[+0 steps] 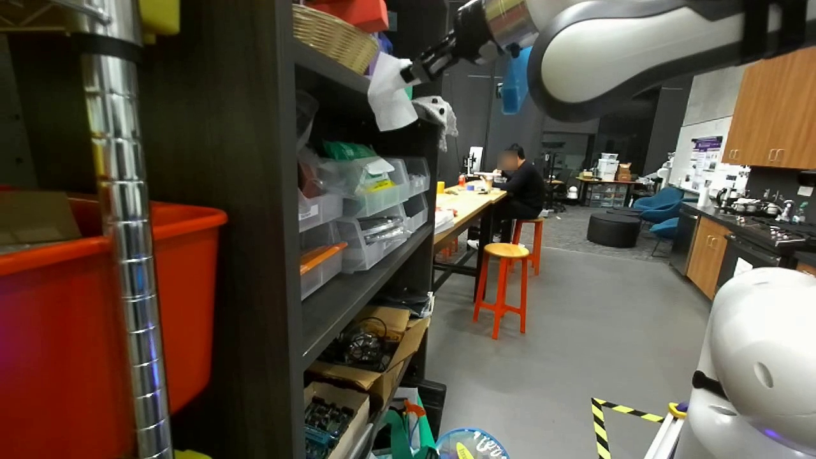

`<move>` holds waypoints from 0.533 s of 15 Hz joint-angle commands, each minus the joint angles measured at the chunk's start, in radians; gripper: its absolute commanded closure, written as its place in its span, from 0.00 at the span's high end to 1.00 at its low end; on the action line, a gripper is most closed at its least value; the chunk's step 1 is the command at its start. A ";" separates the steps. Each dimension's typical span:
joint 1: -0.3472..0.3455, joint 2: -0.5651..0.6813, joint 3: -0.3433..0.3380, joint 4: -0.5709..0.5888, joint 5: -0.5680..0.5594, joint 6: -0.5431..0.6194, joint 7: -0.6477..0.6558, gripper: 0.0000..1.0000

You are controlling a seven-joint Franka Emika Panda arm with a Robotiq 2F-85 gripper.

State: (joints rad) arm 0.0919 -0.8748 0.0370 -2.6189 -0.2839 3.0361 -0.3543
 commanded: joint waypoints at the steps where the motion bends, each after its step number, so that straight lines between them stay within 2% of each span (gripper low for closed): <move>1: -0.003 -0.003 -0.031 0.047 0.010 -0.036 0.023 0.01; 8: -0.016 0.022 -0.108 0.109 0.033 -0.062 0.040 0.01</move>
State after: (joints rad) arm 0.0892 -0.8722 -0.0530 -2.5496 -0.2669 2.9918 -0.3253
